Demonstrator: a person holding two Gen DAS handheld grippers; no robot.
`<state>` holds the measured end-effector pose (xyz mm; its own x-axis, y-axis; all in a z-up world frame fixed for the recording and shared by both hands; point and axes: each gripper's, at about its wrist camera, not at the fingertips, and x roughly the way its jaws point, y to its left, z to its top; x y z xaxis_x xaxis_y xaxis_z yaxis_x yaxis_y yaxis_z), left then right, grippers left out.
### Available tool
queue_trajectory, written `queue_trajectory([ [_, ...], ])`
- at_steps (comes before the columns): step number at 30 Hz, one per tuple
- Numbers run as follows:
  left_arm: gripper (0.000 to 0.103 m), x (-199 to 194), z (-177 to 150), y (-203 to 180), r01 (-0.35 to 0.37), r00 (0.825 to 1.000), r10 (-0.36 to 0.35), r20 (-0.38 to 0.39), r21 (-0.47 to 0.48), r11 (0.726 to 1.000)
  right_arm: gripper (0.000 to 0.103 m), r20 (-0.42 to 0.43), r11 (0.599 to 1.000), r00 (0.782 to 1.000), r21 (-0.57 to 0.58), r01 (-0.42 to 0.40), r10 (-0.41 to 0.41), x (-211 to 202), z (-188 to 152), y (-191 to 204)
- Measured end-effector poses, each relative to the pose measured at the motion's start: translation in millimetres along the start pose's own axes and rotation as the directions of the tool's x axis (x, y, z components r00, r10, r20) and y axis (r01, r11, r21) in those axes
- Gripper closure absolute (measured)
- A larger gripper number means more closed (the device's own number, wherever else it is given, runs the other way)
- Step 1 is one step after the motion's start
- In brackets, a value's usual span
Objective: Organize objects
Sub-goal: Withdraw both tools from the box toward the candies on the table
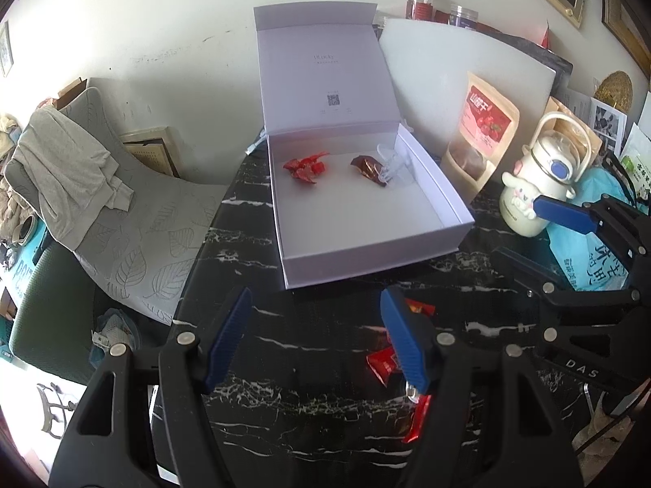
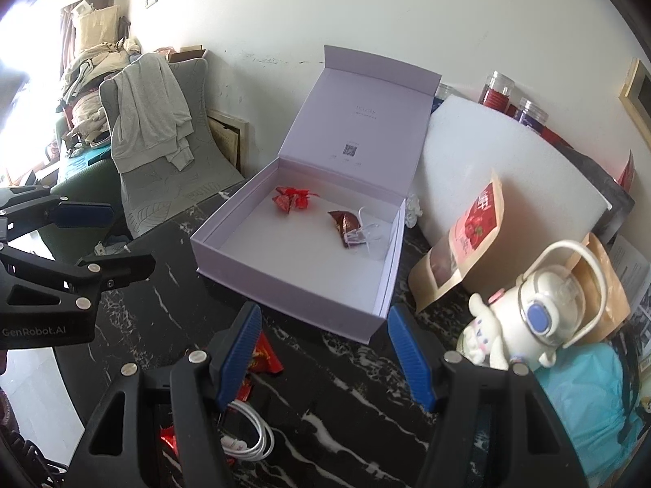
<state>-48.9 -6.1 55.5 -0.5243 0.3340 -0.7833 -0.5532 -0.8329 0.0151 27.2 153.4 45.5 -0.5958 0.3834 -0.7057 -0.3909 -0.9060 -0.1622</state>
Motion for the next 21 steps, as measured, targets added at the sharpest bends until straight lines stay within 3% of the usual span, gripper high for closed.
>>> queue_trajectory([
  [21, 0.038, 18, -58, -21, 0.076, 0.996, -0.076, -0.049, 0.011, 0.997, 0.037, -0.1, 0.999, 0.995, 0.044, -0.026, 0.03, 16, -70, 1],
])
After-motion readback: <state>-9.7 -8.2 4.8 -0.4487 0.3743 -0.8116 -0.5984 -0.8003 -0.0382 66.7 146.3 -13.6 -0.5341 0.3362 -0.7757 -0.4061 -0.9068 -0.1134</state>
